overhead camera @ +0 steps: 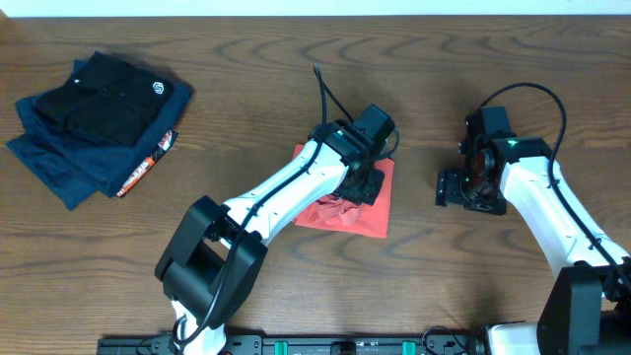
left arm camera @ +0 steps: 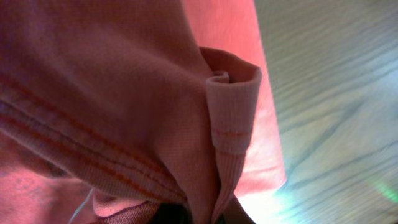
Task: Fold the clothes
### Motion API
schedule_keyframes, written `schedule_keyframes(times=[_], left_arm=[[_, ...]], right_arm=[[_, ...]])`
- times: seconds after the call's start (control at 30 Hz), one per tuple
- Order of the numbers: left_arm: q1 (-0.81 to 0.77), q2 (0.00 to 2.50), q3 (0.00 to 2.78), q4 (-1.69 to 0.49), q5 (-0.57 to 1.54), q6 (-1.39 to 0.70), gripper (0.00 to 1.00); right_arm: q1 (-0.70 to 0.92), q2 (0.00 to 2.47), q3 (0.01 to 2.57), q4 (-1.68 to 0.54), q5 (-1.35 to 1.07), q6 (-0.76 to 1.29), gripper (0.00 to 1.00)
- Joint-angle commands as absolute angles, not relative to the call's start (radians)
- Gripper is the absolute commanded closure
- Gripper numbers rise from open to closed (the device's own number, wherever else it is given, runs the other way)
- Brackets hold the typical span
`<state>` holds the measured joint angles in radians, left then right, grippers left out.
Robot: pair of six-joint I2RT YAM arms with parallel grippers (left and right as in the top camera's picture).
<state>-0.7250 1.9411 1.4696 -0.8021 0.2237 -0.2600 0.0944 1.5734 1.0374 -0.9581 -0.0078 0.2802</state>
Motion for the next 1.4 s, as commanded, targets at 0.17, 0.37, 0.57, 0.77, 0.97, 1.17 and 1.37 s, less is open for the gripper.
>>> schedule_keyframes(times=[0.17,0.37,0.57,0.77,0.97,1.17,1.37], left_arm=[[-0.725,1.936,1.483,-0.728,0.333,-0.452,0.94],[-0.725,1.936,1.483,-0.643,0.454,-0.544,0.94],[-0.722,1.931,1.483,-0.645,0.530,-0.562,0.94],[-0.686,1.886,1.484,-0.641,0.531,-0.544,0.94],[-0.672,1.875,1.483,-0.642,0.532,-0.544,0.94],[-0.672,1.874,1.484,-0.638,0.544,-0.545,0.94],[-0.676,1.857,1.485,-0.609,0.579,-0.561,0.94]], right_arm=[[0.086,1.567,1.049,-0.973,-0.009,0.272,0.24],[0.086,1.567,1.049,-0.974,-0.009,0.272,0.24],[0.086,1.567,1.047,-0.981,-0.008,0.272,0.24],[0.091,1.586,1.018,-0.922,-0.055,0.263,0.40],[0.132,1.665,0.976,-0.809,-0.122,0.266,0.57],[0.190,1.753,0.965,-0.735,-0.133,0.303,0.58],[0.239,1.800,0.965,-0.697,-0.139,0.318,0.57]])
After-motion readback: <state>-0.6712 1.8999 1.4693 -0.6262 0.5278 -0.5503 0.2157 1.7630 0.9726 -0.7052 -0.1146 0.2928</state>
